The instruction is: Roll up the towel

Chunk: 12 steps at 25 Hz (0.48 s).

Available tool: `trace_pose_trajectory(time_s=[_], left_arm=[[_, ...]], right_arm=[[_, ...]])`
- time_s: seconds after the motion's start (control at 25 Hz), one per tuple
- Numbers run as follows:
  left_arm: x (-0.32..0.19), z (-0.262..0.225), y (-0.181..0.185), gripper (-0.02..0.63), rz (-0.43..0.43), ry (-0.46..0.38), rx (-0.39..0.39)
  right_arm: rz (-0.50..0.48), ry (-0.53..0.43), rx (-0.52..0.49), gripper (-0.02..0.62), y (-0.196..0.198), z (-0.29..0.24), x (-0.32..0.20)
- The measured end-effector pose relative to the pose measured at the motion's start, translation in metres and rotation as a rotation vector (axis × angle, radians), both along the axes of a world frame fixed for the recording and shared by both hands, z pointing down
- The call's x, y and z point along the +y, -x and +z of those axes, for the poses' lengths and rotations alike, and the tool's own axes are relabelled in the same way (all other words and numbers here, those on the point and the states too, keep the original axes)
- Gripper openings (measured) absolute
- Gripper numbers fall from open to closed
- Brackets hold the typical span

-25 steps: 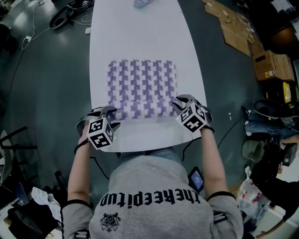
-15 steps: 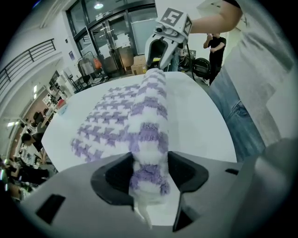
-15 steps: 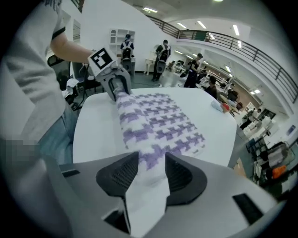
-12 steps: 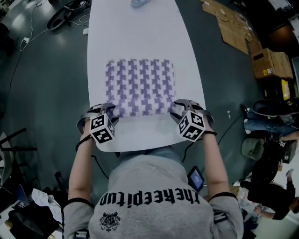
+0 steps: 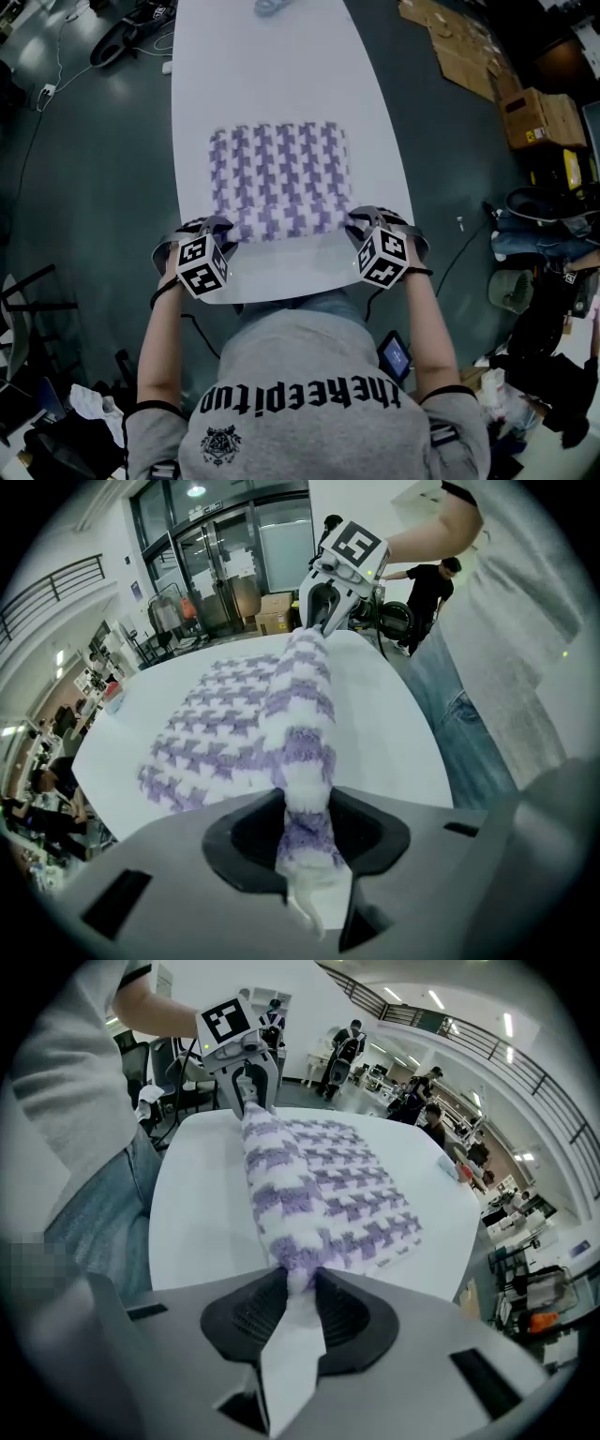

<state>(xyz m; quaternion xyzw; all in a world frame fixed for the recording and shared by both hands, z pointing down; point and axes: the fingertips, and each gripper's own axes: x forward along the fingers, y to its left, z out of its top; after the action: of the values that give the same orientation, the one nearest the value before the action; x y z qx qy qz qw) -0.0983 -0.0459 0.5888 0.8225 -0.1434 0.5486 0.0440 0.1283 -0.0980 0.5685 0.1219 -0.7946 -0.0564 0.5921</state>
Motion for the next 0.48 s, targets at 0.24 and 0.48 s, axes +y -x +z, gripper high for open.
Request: trace_pose_trajectory(time_s=[0.24, 0.48], left_arm=[[0.042, -0.003, -0.009, 0.135, 0.048, 0.091, 0.055], [0.038, -0.005, -0.008, 0.143, 0.048, 0.093, 0.076]], right_arm=[[0.032, 0.112, -0.023, 0.092, -0.009, 0.000, 0.044], [0.114, 0.101, -0.076, 0.094, -0.008, -0.005, 0.035]])
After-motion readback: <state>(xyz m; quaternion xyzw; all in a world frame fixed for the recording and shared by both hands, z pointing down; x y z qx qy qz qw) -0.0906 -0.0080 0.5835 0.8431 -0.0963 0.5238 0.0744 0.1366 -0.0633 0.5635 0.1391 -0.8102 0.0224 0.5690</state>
